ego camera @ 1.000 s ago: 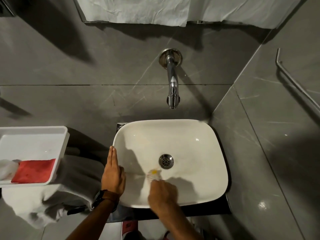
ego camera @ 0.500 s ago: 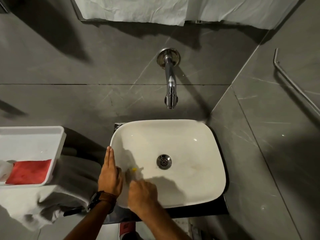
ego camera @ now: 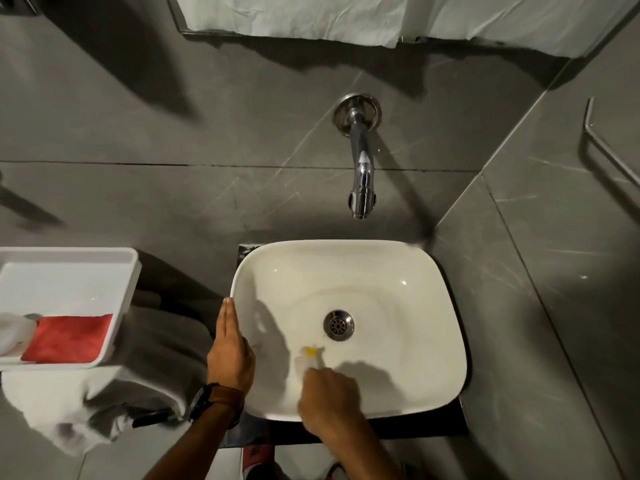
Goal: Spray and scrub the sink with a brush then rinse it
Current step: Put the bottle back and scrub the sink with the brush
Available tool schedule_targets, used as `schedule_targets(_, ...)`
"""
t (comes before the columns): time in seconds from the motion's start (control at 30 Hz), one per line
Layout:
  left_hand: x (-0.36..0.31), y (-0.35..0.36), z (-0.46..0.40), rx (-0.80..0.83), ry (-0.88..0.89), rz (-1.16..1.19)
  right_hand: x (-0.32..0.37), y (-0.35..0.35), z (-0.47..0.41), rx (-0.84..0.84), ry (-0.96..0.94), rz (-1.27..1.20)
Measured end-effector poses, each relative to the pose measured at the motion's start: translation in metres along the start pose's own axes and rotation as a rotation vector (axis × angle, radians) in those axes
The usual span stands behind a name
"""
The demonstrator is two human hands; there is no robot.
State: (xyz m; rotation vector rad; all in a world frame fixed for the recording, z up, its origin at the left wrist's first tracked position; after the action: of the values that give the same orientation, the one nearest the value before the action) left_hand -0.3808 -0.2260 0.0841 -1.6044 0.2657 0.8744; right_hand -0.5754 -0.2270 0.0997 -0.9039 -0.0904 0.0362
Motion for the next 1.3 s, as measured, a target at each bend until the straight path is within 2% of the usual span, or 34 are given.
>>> schedule_targets(0.1, 0.000, 0.000, 0.000, -0.009, 0.002, 0.000, 0.043, -0.038, -0.041, -0.096, -0.043, -0.057)
schedule_targets(0.13, 0.001, 0.000, 0.001, -0.012, 0.006, -0.002, 0.036, -0.053, -0.054, -0.118, -0.008, -0.082)
schedule_targets(0.2, 0.001, 0.001, 0.000, -0.017, 0.015, -0.002, -0.003, -0.086, -0.067, -0.325, 0.080, -0.080)
schedule_targets(0.23, 0.001, 0.000, -0.001, -0.021, 0.017, -0.002, -0.029, -0.093, -0.067, -0.373, 0.130, -0.021)
schedule_targets(0.33, 0.001, 0.000, -0.001, -0.013, 0.007, 0.003, -0.081, -0.046, -0.060, -0.090, 0.249, 0.100)
schedule_targets(0.43, 0.000, 0.000, -0.001, 0.000, -0.002, 0.012, -0.046, 0.000, -0.028, 0.035, 0.151, 0.100)
schedule_targets(0.57, 0.002, 0.001, -0.001, -0.001, 0.010, -0.001, 0.026, -0.017, -0.041, -0.154, -0.035, -0.030)
schedule_targets(0.67, 0.005, 0.002, 0.000, -0.013, 0.019, 0.005, 0.000, -0.065, -0.080, -0.416, 0.090, -0.105)
schedule_targets(0.7, 0.006, 0.003, -0.001, -0.016, 0.019, 0.011, -0.024, -0.073, -0.091, -0.441, 0.174, -0.167)
schedule_targets(0.77, 0.005, 0.002, -0.002, -0.020, 0.019, 0.013, -0.061, -0.070, -0.107, -0.363, 0.301, -0.238)
schedule_targets(0.83, 0.001, 0.000, -0.002, -0.028, 0.022, 0.008, -0.065, -0.067, -0.116, -0.330, 0.325, -0.147)
schedule_targets(0.9, -0.004, -0.003, -0.002, -0.041, 0.024, 0.008, -0.028, -0.056, -0.115, -0.292, 0.199, -0.127)
schedule_targets(1.0, -0.010, -0.007, -0.001, -0.050, 0.040, 0.004, 0.056, -0.032, -0.077, -0.125, -0.097, -0.194)
schedule_targets(1.07, -0.012, -0.007, -0.001, -0.049, 0.050, 0.005, 0.077, -0.024, -0.053, -0.053, -0.160, -0.242)
schedule_targets(1.13, -0.012, -0.006, 0.000, -0.052, 0.050, 0.002, 0.064, -0.016, -0.037, 0.066, -0.166, -0.164)
schedule_targets(1.2, -0.012, -0.007, 0.000, -0.057, 0.040, 0.002, 0.033, 0.002, -0.022, 0.271, -0.163, -0.023)
schedule_targets(1.27, -0.011, -0.007, 0.000, -0.058, 0.027, 0.009, 0.007, 0.012, -0.010, 0.402, -0.141, -0.035)
schedule_targets(1.3, -0.011, -0.007, 0.000, -0.058, 0.024, 0.013, 0.003, 0.013, -0.008, 0.405, -0.125, -0.077)
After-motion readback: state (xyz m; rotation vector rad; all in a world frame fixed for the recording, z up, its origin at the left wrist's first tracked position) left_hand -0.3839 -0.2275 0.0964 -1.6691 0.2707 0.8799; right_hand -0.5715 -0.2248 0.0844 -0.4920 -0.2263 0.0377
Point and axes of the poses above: each hand's wrist, its own z-axis away from the middle knuckle, its own y-axis out of the palm, x = y × z, the point moved 9 cm from there along -z, towards the middle knuckle, and after that the axes turned 12 degrees about y, right-handed, at the moved point
